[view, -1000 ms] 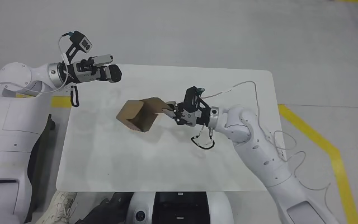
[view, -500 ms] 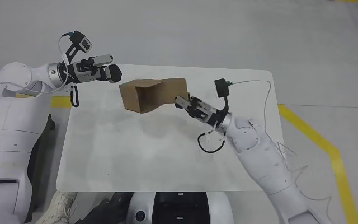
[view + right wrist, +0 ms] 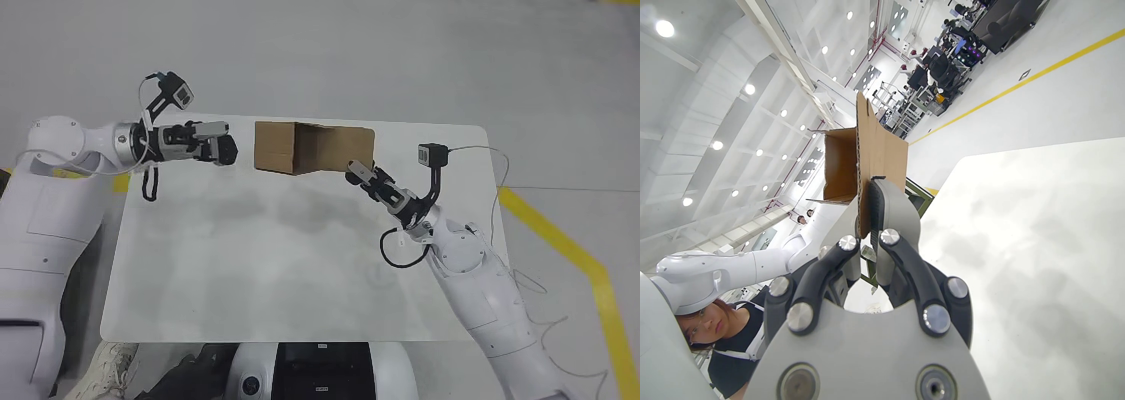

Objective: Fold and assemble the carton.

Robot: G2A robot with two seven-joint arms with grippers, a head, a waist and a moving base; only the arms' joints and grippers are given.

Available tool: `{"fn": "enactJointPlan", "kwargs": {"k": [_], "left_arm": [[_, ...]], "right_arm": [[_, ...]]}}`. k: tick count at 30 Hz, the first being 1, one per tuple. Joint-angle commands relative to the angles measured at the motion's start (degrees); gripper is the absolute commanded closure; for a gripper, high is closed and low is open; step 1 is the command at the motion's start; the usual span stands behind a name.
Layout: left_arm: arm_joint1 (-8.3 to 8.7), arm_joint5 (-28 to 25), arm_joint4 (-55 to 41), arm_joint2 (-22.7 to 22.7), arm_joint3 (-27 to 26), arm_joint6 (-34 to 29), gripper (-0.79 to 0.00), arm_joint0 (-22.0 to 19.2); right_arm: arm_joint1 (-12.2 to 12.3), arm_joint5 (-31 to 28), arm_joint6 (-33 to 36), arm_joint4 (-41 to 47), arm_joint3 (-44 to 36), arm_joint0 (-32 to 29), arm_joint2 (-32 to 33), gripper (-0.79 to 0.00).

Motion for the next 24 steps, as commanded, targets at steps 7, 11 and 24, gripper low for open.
{"fn": "enactJointPlan", "kwargs": {"k": [7,11,24], "left_arm": [[-2.14,0.42,-1.76,6.02,2.35,-3.44,-0.785,-3.58],[-2.79,1.84,-4.60,7.36,3.63,-6.01,-0.785,-4.62],[-2.79,1.84,-4.60,7.36,3.63,-6.01,-0.785,-4.62]], "right_arm": [[-0.01,0.00,-0.03,-0.06,-0.01,0.01,-0.02,0.000],[-0.01,0.00,-0.03,-0.06,-0.01,0.01,-0.02,0.000],[-0.01,0.00,-0.03,-0.06,-0.01,0.01,-0.02,0.000]]}}
